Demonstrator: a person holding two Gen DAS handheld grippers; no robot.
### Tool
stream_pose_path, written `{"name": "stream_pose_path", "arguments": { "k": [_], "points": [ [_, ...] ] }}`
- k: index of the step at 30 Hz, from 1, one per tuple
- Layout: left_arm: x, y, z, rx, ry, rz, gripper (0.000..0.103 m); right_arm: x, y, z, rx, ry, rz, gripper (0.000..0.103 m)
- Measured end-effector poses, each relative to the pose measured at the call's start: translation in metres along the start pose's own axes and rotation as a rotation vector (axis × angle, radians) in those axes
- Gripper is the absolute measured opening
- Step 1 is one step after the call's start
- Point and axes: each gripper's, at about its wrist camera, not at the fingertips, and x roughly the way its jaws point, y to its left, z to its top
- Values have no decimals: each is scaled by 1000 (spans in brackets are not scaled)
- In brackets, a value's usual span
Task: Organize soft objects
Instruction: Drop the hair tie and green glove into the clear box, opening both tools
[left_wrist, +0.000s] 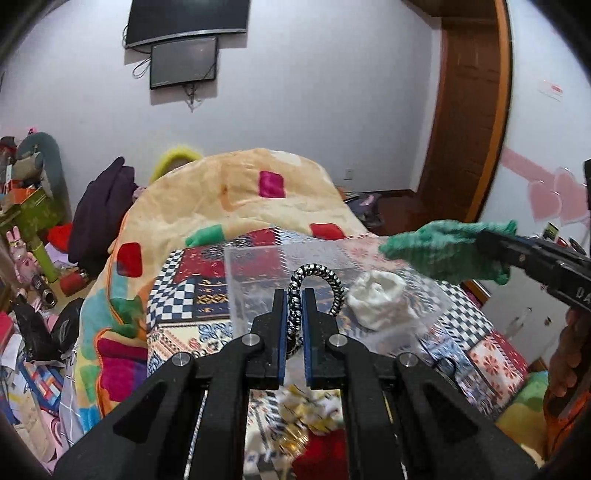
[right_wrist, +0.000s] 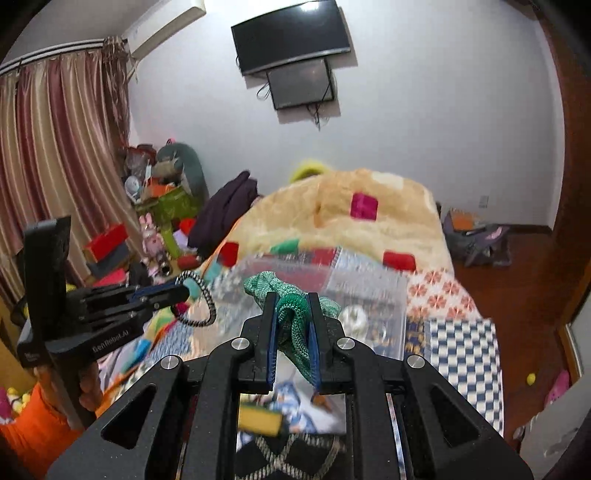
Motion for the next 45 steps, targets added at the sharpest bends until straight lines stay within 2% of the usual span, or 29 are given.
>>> {"name": "stream_pose_path", "arguments": {
  "k": [4, 9, 16, 21, 23, 25, 28, 31, 32, 34, 38, 42, 45],
  "points": [
    [22, 7, 8, -13, 30, 19, 6, 19, 1, 11, -10, -3, -26, 13],
    [52, 11, 10, -26, 92, -3, 6, 52, -2, 15, -17, 36, -53, 13],
    [90, 11, 1, -40, 195, -61, 6, 99, -8, 3, -25, 121, -89, 13],
    [101, 8, -6, -26, 230, -52, 7, 120, -12, -7, -33, 188, -97, 13],
    [103, 8, -9, -25, 241, -47, 10, 124, -11, -10, -39, 217, -85, 14],
    [103, 9, -11, -25, 248, -45, 22, 125, -9, -13, -53, 236, -82, 15],
    [96, 10, -13, -22, 238, -41, 38, 124, -5, -18, -72, 269, -72, 25],
    [82, 8, -15, -5, 209, -28, 49, 119, -3, -21, -84, 287, -61, 41],
    [77, 7, -15, 2, 199, -19, 51, 118, -3, -21, -87, 286, -61, 48],
    [69, 5, -14, 13, 180, -9, 54, 111, -3, -21, -91, 278, -64, 54],
    [51, 3, -11, 24, 143, -4, 57, 97, -3, -17, -87, 260, -52, 61],
    [29, 0, -11, 30, 102, 6, 67, 73, -4, -13, -70, 209, -60, 81],
    [16, -5, -15, 47, 80, 15, 75, 55, -7, -12, -59, 175, -67, 85]
  ]
}}
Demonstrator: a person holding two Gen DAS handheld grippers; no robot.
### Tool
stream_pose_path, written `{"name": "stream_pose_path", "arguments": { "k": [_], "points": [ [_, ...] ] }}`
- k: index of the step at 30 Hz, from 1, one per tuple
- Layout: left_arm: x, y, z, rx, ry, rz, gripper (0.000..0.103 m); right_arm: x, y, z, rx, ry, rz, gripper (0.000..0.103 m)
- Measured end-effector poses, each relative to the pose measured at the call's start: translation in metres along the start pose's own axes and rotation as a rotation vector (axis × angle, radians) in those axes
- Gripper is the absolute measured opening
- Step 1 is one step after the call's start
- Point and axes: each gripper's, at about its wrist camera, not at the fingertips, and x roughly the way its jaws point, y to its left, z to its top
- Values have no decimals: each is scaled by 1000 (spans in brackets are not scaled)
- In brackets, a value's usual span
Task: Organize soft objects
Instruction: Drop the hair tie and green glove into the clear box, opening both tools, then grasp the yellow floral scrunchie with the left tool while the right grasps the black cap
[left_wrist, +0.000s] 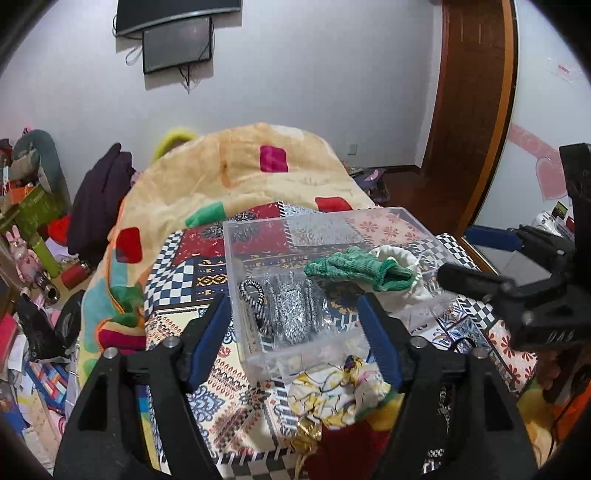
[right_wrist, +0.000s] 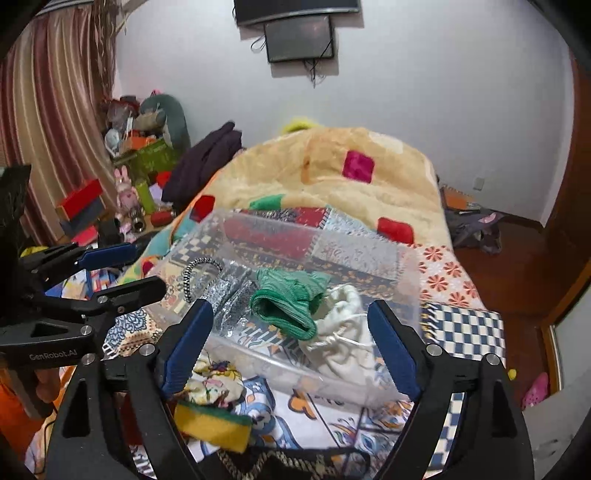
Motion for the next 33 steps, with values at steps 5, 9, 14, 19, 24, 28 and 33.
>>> {"name": "stream_pose_path", "arguments": {
  "k": [5, 9, 14, 19, 24, 28, 33],
  "points": [
    [-11, -3, -15, 10, 3, 7, 91, -20, -12, -12, 26, -15, -24, 100],
    [-10, -5, -30, 16, 41, -1, 91, -23, -17, -30, 30, 16, -40, 101],
    [0, -11, -55, 29, 101, -25, 91, -14, -18, -58, 34, 105, -35, 101],
    [13, -19, -77, 56, 145, -29, 91, -4, -20, -82, 44, 193, -3, 101],
    [20, -24, -86, 75, 135, 0, 81, 12, -19, -99, 48, 278, 27, 100],
    [30, -27, -85, 75, 138, -4, 61, 17, -16, -104, 44, 307, 44, 86],
    [40, -32, -82, 89, 143, -21, 42, 19, -13, -109, 25, 314, 47, 53]
  ]
}}
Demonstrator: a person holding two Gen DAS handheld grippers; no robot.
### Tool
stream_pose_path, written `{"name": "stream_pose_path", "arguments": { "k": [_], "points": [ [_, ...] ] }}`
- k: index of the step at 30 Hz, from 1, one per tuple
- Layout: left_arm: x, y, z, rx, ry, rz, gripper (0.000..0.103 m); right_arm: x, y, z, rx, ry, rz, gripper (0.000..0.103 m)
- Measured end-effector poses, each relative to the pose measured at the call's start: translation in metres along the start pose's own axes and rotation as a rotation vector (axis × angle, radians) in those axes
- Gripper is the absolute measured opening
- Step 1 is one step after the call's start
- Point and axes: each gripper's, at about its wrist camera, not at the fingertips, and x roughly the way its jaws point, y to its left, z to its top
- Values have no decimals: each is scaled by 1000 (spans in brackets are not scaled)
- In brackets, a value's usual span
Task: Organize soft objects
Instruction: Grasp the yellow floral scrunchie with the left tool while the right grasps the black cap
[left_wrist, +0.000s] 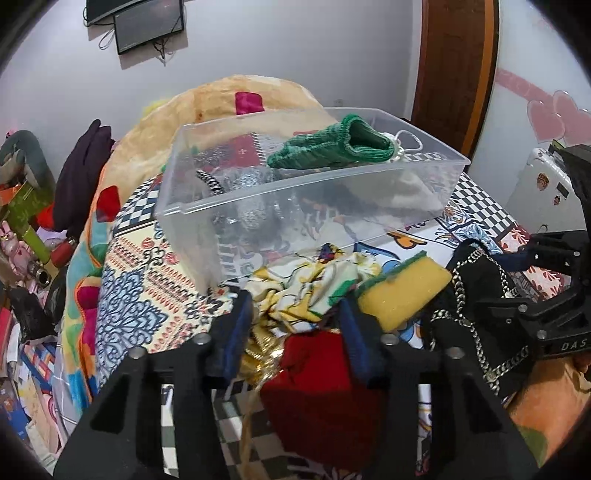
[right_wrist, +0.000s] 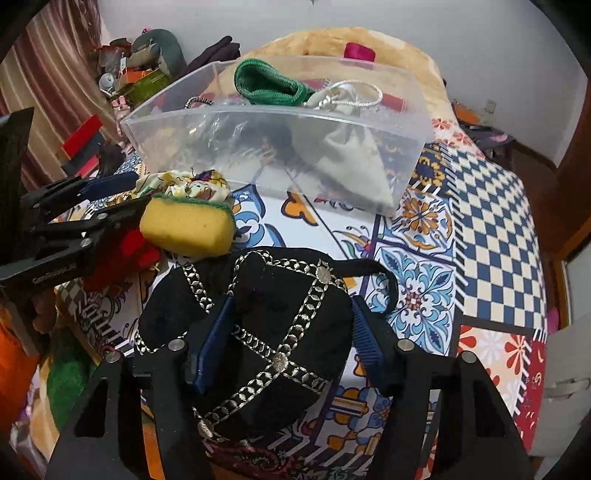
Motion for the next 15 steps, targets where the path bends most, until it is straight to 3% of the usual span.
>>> {"name": "stream_pose_path", "arguments": {
  "k": [3, 6, 10, 15],
  "points": [
    [4, 0, 1, -2, 6, -12, 31, 0, 2, -1, -5, -8, 14, 34],
    [4, 3, 1, -13, 5, -28, 21, -3, -2, 0, 10, -21, 24, 21],
    [-4, 10, 2, -39, -5, -52, 13, -15, -6, 2, 22, -65, 18, 16],
    [-22, 19, 5, -65, -44, -59, 10, -37, -8, 4, 15, -134, -11, 15]
  ]
}}
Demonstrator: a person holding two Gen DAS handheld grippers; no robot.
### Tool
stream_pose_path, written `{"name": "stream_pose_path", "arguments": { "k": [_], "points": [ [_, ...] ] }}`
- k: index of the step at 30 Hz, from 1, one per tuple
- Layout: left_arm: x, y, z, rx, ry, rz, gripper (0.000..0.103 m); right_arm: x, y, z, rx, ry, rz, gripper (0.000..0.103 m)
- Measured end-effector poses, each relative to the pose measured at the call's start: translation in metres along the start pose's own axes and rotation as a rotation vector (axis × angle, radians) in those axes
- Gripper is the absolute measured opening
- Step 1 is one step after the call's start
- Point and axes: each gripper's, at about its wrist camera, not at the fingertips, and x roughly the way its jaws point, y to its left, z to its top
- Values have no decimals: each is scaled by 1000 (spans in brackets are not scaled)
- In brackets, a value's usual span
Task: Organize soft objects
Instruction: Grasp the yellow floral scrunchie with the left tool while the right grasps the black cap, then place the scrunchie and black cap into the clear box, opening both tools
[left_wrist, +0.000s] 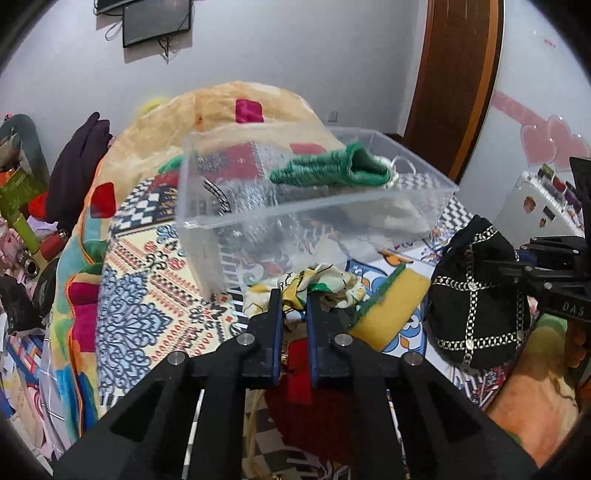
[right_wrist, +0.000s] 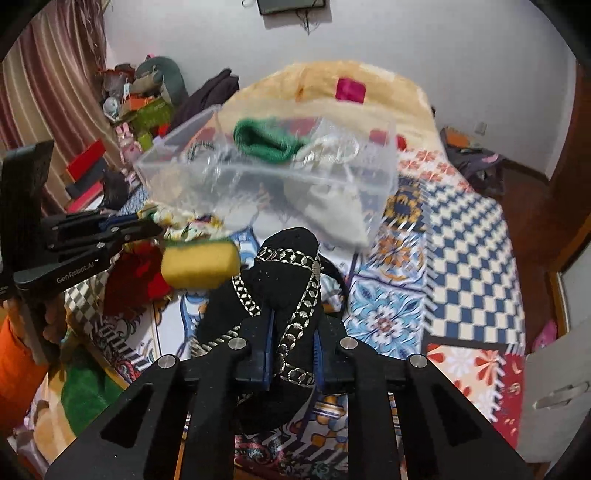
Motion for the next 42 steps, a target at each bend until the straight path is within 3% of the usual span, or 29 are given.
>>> {"name": "stream_pose_path", "arguments": {
  "k": [6, 13, 21, 29, 42],
  "points": [
    [-32, 2, 9, -12, -74, -10, 10, -26, -7, 13, 15, -89, -15, 14],
    [-70, 0, 35, -25, -224, -14, 10, -54, -6, 44, 20, -229, -49, 14],
    [-79, 7, 67, -48, -298, 10, 10, -66, 1, 84, 17, -372, -83, 15],
    [-49, 17, 89, -57, -264, 70, 10, -45, 5, 113, 35, -407, -107, 15],
    [36, 25, 85, -77, -62, 74, 10, 28, -6, 119, 65, -233, -125, 15]
  ]
}}
